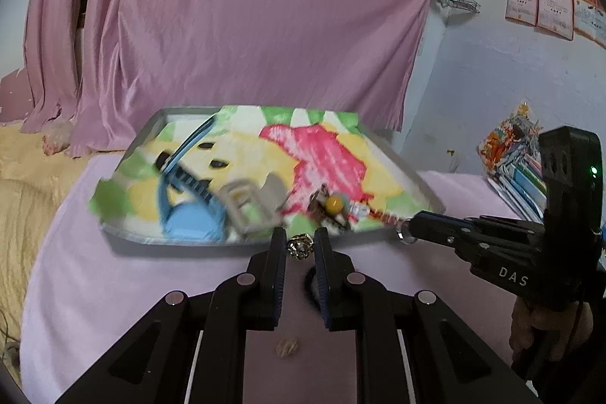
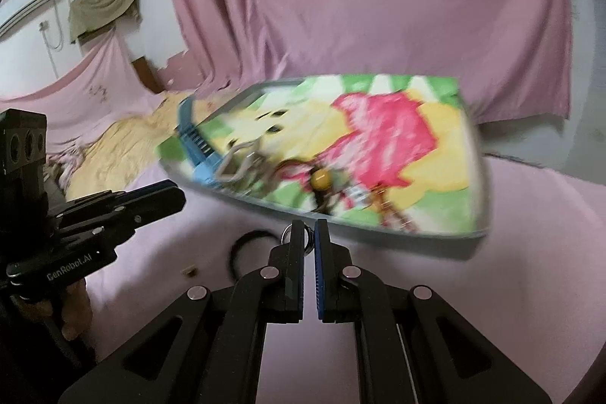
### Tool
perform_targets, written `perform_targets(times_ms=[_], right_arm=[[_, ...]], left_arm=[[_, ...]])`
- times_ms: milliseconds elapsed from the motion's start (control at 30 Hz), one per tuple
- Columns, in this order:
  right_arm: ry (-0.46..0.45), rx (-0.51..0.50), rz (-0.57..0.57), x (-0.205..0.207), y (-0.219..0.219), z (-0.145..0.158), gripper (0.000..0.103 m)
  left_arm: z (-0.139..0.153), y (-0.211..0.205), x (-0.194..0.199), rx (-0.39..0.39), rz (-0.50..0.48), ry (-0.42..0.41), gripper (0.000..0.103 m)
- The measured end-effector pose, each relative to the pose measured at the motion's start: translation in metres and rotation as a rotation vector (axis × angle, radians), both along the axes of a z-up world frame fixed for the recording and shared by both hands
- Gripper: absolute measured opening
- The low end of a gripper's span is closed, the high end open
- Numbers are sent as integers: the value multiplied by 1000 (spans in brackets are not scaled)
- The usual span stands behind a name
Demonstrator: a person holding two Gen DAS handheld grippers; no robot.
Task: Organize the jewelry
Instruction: 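Carry the earrings and hair tie into the tray and open both tools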
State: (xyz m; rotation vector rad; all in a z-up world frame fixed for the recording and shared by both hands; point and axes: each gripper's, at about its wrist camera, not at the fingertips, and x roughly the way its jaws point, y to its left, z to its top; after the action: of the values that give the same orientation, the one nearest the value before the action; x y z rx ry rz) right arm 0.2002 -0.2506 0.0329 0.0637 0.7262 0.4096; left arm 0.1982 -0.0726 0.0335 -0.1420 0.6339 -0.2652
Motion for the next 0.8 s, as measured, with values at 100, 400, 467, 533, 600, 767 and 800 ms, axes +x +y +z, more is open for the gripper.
perform_targets(times_ms=[100,400,467,533,600,767,800], right_arm=[[-9,-13,-31,12,-16,3,5],[51,-43,-14,56,-31,-13,5],[65,-49,4,63,-28,-18,5],[75,-56,18,68,-25,-22,5],[88,-57,29,72,-22,-26,5],[104,-68,36,74,-17,-31,5],[106,-70,35,74,-16,-31,5]], left_arm=[[0,-12,13,-7,-22,6,14],[-10,-48,58,72,-54,89,14],[-13,-50,64,89,-44,108,14],[-18,-51,72,101,-35,138,14],[-22,-51,75,107,-30,158,14],[-31,-53,79,115,-43,199,15],[-31,-54,78,116,-43,199,15]])
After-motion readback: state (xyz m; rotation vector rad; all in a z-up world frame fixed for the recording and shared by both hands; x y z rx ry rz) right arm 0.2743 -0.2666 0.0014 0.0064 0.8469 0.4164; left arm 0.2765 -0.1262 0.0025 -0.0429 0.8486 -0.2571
